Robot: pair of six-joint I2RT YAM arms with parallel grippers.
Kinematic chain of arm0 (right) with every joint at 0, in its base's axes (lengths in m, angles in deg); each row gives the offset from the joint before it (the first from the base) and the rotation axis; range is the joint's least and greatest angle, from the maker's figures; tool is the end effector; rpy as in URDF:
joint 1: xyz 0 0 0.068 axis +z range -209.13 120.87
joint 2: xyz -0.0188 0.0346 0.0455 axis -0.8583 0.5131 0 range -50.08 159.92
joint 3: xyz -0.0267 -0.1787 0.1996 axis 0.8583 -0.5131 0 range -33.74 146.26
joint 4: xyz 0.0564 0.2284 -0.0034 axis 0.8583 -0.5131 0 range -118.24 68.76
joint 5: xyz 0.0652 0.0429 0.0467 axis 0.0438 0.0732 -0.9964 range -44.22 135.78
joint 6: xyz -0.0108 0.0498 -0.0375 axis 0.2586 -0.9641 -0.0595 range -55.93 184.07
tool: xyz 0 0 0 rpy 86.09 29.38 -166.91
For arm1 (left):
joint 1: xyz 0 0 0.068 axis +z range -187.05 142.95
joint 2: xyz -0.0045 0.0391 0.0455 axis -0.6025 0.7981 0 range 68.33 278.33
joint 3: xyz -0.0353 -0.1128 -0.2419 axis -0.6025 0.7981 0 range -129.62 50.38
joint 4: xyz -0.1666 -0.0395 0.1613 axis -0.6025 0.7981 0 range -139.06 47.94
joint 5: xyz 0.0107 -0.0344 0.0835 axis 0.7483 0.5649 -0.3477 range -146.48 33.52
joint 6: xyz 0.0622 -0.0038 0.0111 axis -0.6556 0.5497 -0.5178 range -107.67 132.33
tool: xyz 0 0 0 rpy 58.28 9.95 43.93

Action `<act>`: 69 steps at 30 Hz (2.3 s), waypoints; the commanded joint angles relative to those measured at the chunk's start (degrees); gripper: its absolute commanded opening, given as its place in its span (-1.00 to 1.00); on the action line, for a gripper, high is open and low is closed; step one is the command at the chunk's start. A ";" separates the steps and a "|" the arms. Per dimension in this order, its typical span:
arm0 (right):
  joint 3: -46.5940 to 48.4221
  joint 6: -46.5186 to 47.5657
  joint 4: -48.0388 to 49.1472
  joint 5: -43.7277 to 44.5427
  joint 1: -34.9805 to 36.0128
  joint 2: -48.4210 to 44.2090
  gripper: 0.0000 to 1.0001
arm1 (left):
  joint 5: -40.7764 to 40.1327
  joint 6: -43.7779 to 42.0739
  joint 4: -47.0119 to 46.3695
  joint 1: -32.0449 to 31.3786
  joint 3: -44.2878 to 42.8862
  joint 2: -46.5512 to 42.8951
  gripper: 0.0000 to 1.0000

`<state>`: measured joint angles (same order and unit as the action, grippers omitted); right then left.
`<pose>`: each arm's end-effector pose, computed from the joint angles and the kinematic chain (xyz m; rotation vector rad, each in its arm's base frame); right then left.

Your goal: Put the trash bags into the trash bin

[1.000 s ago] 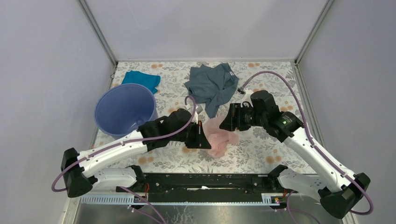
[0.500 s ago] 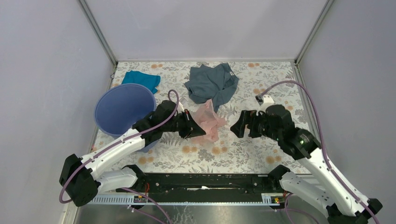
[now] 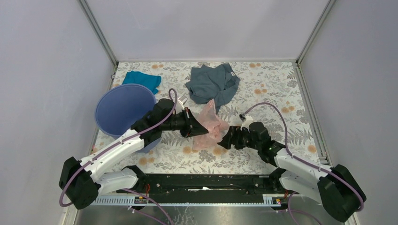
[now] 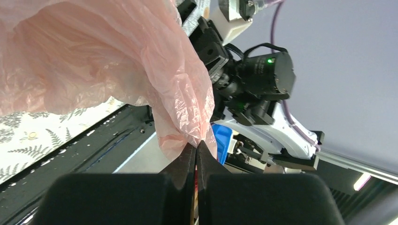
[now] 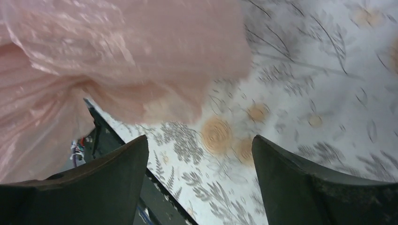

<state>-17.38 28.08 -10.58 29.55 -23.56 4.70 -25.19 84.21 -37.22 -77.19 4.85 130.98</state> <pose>0.1417 0.1179 0.1822 -0.1813 2.2020 1.0315 0.1568 -0.1651 0.2822 -0.2843 2.4976 -1.6004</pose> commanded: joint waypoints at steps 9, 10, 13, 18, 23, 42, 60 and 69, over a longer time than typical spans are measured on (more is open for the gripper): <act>-2.92 0.35 33.19 0.05 0.02 8.14 0.27 | 3.66 6.23 -9.34 0.31 -0.87 -3.98 -1.00; -3.24 0.27 33.31 0.70 0.03 8.02 0.19 | 3.58 6.35 -9.51 0.30 -0.84 -4.09 -1.00; -5.06 -0.01 35.11 2.76 0.03 7.90 0.17 | 2.92 6.17 -8.84 0.37 -1.17 -4.76 -1.00; -6.67 1.66 37.63 4.27 0.02 9.73 0.18 | 2.35 6.17 -7.60 0.33 -2.19 -5.54 -1.00; -8.39 2.71 48.17 1.38 0.59 12.24 0.19 | 2.89 6.21 -8.28 0.35 -2.50 -5.13 -1.00; -2.47 -19.58 26.02 -8.25 0.98 7.63 -1.00 | -36.14 -11.80 11.84 -3.19 -6.45 -3.59 -1.00; 19.71 -0.09 -24.51 5.04 0.95 -18.19 -1.00 | -45.85 -19.27 4.32 -11.99 -6.13 18.47 -0.98; 15.86 1.03 -29.33 5.94 0.95 -19.58 -1.00 | -42.90 -27.16 11.32 -11.57 -11.76 5.74 0.82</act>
<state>0.11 27.80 -36.68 34.41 -22.88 -14.34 -68.60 61.82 -28.11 -89.28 -0.47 143.15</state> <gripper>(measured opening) 0.011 0.823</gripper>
